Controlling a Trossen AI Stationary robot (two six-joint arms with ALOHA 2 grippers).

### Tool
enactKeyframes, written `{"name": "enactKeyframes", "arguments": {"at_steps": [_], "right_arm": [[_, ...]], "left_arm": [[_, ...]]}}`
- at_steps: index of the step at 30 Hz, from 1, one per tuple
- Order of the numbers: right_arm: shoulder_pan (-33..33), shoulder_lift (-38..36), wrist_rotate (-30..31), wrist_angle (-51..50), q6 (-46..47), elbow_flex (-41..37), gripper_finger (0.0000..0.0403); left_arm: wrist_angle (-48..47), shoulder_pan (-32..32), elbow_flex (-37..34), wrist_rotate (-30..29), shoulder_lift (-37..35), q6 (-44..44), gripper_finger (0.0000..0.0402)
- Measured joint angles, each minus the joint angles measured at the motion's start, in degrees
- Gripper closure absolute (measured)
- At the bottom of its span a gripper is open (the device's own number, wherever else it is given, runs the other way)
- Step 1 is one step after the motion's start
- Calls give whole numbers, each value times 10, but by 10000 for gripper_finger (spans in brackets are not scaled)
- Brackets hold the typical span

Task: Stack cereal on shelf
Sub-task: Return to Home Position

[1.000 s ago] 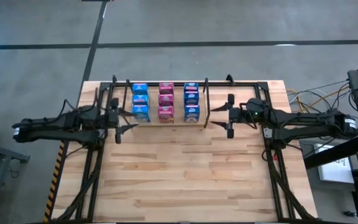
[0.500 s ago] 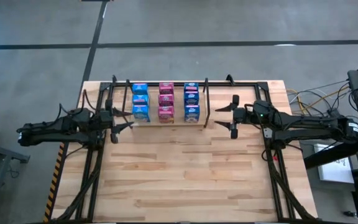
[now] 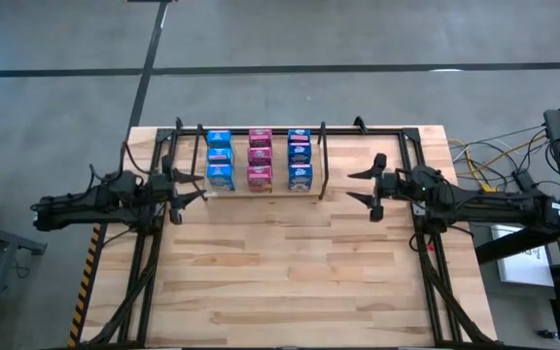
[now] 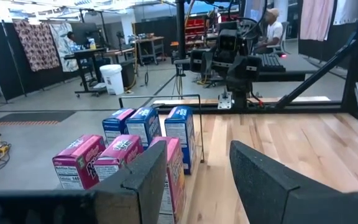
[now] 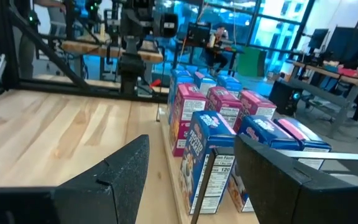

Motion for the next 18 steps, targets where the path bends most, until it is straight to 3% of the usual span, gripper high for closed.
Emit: {"name": "enactKeyframes", "arguments": {"at_steps": [18], "right_arm": [[0, -126, -5, -5, 2, -52, 177]], "left_arm": [[-3, 0, -45, 0, -60, -3, 242]]}}
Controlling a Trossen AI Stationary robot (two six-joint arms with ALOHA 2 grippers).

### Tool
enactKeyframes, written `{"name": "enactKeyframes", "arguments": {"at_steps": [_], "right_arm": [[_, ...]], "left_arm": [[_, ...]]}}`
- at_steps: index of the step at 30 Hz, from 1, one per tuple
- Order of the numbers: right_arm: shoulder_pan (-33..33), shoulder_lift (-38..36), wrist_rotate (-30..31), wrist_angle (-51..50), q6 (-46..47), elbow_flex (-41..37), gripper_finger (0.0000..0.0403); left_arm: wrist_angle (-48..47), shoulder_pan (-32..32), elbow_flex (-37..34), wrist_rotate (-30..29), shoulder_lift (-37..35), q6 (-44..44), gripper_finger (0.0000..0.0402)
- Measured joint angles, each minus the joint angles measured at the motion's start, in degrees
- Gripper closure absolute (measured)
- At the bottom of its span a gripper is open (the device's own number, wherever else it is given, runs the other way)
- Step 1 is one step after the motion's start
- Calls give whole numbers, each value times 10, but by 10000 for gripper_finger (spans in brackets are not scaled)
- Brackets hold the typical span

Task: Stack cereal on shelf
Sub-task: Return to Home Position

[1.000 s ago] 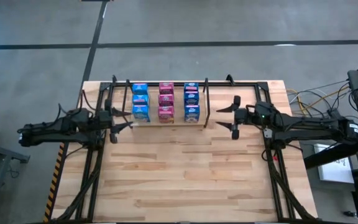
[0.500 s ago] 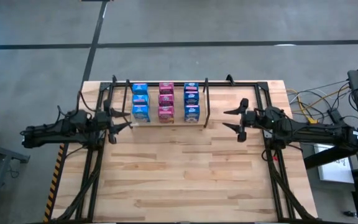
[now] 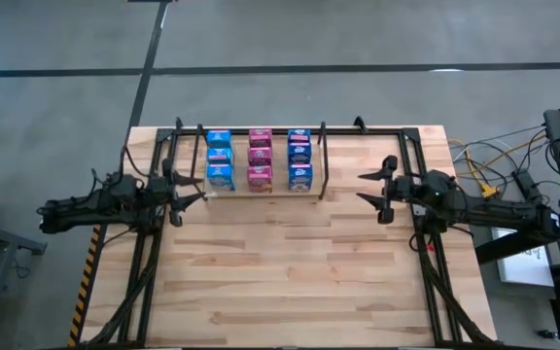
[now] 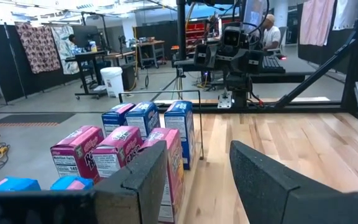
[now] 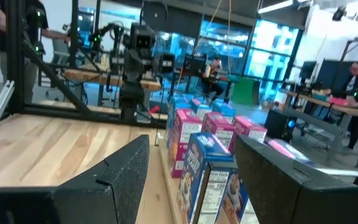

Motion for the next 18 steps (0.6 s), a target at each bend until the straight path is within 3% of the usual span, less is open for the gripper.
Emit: {"name": "enactKeyframes", "arguments": {"at_steps": [12, 18], "right_arm": [[0, -108, 20, 2, -37, -49, 177], [0, -174, 20, -46, -46, -53, 177]], "left_arm": [[-9, 0, -13, 0, -20, -13, 242], [-6, 0, -16, 0, -20, -15, 242]]}}
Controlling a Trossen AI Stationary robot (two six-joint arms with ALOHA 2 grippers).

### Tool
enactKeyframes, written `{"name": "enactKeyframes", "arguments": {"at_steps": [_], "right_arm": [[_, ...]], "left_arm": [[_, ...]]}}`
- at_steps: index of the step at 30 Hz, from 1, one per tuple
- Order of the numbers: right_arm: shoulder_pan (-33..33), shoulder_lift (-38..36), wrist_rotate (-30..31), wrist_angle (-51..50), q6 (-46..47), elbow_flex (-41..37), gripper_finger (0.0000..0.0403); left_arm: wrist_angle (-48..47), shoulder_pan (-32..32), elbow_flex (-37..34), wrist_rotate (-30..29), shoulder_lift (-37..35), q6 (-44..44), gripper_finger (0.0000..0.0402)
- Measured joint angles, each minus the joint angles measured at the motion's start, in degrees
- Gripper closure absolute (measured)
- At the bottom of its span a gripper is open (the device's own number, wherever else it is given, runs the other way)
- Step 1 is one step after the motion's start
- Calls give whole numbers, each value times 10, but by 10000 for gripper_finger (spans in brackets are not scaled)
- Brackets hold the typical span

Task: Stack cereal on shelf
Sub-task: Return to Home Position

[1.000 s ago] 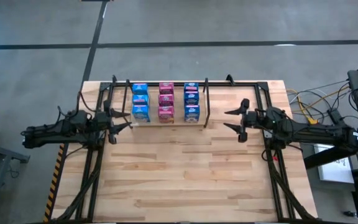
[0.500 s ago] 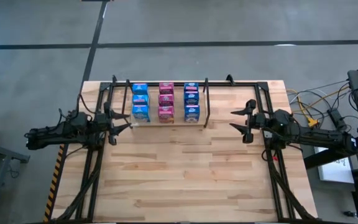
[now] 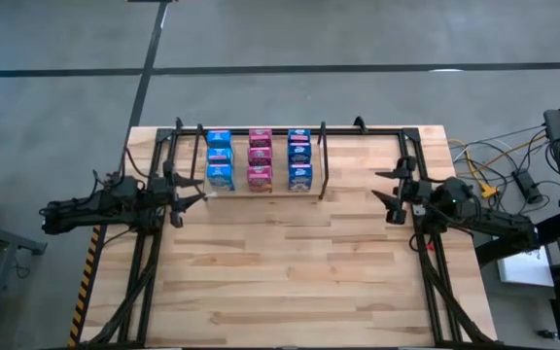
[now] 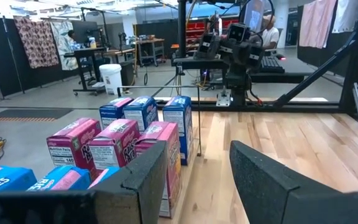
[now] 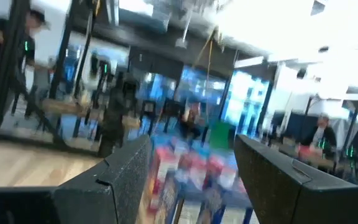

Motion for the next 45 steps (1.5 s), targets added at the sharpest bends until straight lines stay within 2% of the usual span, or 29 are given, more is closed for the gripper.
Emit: {"name": "enactKeyframes", "arguments": {"at_steps": [6, 17, 25, 30, 36, 41, 45], "right_arm": [[0, 3, -1, -38, -3, 0, 177], [0, 1, -25, -86, 14, -1, 177], [0, 5, -35, -127, 29, -1, 177], [0, 7, -29, -159, 53, -1, 177], [0, 20, -29, -160, 61, -1, 177], [0, 19, -29, -160, 144, -1, 177], [0, 20, -30, -160, 161, -1, 177]], "left_arm": [[9, 0, -19, 0, 0, -9, 242], [162, 0, -127, 1, 0, -28, 242], [163, 0, -119, 3, 1, -12, 242], [145, 0, -119, -54, 9, -16, 242], [145, 0, -119, -55, 23, -15, 242], [145, 0, -119, -55, 28, -15, 242], [145, 0, -119, -55, 31, -15, 242]]}}
